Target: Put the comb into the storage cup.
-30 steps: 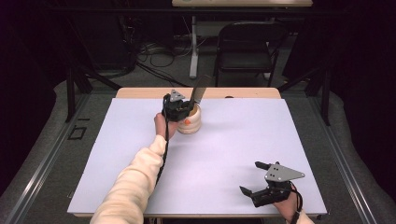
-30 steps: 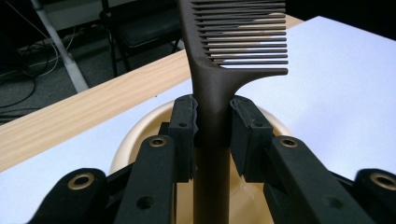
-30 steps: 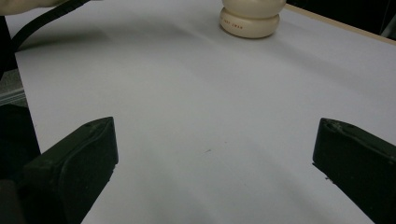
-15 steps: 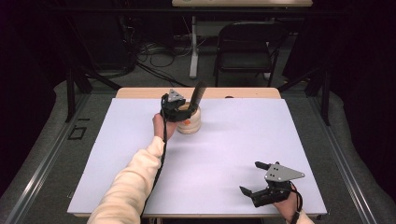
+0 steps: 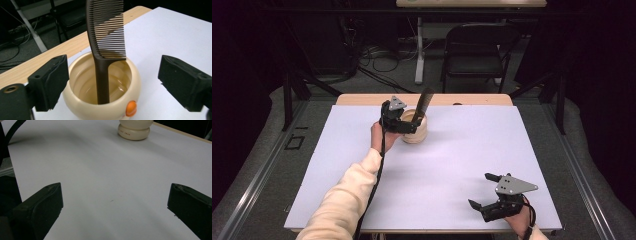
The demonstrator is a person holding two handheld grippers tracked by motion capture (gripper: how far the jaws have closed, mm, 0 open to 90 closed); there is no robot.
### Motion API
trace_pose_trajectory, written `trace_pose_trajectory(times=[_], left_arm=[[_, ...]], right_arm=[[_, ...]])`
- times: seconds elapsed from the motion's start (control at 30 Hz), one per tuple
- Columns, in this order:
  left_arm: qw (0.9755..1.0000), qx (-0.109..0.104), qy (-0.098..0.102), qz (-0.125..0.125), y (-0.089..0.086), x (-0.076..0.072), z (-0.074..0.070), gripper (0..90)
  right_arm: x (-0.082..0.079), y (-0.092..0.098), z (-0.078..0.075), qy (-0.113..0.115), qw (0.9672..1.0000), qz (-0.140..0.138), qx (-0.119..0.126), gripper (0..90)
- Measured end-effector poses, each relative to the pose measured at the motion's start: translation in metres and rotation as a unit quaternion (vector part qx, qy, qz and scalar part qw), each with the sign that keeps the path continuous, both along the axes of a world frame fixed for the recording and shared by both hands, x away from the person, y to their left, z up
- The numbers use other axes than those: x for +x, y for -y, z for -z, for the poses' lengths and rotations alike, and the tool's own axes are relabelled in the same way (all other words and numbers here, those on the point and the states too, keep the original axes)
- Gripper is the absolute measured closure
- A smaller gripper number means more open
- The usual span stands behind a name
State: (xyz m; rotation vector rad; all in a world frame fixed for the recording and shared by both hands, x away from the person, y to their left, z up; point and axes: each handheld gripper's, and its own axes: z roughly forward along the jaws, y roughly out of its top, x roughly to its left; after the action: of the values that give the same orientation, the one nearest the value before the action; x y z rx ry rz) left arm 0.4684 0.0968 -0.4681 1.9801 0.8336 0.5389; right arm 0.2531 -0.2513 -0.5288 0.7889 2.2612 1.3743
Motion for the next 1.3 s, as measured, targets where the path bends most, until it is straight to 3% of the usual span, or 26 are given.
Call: trace_pose_trajectory(times=[0.33, 1.3], left_arm=[[0.9992, 0.038, -0.009, 0.013, -0.006, -0.016, -0.004, 0.1], [0.9988, 0.048, -0.011, 0.004, -0.037, -0.066, -0.009, 0.0]], right_arm=[[0.000, 0.000, 0.000, 0.000, 1.0000, -0.001, 0.000, 0.0], [0.000, -0.001, 0.000, -0.002, 1.0000, 0.000, 0.001, 0.0]])
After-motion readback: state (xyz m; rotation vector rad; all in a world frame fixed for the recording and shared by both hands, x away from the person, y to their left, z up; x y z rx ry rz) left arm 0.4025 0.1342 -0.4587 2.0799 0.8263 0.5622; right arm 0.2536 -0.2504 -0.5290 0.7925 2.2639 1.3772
